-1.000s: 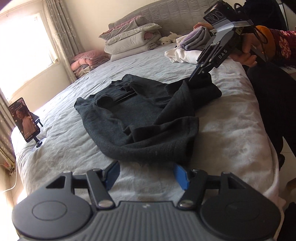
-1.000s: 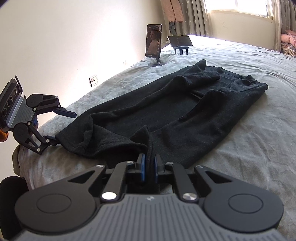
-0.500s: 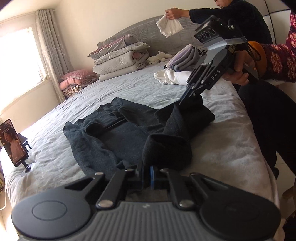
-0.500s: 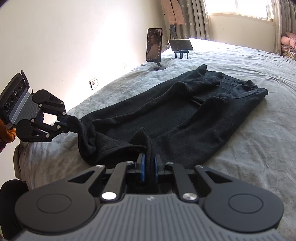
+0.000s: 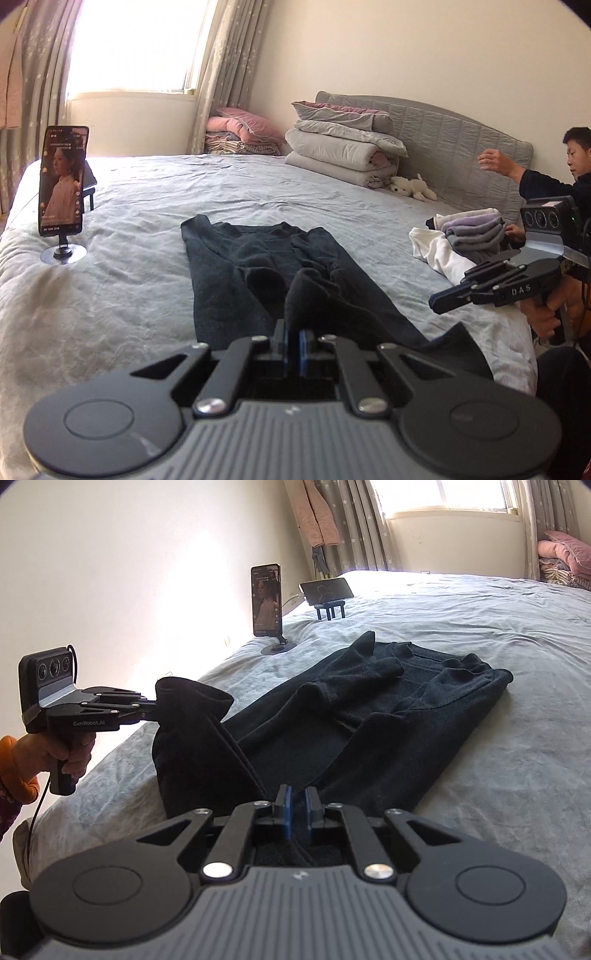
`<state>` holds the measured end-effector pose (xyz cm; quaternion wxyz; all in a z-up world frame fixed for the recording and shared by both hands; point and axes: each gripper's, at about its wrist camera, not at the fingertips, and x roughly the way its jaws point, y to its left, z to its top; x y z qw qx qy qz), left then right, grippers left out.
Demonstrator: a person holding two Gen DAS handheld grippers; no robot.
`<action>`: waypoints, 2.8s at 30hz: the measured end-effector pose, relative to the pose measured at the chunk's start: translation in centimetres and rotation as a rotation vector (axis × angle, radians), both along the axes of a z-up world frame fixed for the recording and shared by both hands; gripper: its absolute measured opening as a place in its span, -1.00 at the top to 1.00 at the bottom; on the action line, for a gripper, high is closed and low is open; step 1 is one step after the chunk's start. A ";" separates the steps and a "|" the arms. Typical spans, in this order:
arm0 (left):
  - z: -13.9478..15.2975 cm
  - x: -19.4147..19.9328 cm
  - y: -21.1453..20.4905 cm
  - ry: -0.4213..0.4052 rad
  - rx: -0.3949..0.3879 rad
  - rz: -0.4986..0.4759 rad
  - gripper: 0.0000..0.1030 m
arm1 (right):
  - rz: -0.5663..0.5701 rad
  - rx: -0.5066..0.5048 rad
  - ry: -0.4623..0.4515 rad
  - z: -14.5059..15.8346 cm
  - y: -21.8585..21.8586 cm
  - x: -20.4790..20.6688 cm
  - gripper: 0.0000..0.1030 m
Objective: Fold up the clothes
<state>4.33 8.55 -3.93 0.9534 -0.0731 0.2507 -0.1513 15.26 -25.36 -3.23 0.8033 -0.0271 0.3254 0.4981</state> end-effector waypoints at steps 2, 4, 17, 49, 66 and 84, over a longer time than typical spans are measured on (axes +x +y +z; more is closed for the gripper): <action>-1.1 1.9 0.7 0.062 -0.049 0.035 0.90 | -0.010 0.007 0.036 -0.7 0.3 1.2 0.84; -2.6 3.5 1.7 0.142 -0.116 0.069 0.88 | -0.037 0.014 0.083 -1.6 0.3 2.2 0.83; -2.6 4.8 0.9 0.177 -0.104 0.037 -0.03 | -0.184 0.024 0.305 -2.5 -5.6 0.0 -0.20; -9.0 9.5 6.4 0.294 -0.863 0.215 0.38 | -0.263 0.255 0.423 -7.5 -3.2 9.4 0.74; -6.4 6.6 6.9 0.374 -0.652 0.030 -0.83 | -0.221 0.238 0.660 -6.8 -5.3 7.5 -0.26; -6.2 -0.1 -1.2 0.432 -0.837 0.364 0.71 | -0.225 0.392 0.914 -7.3 -8.1 7.3 0.77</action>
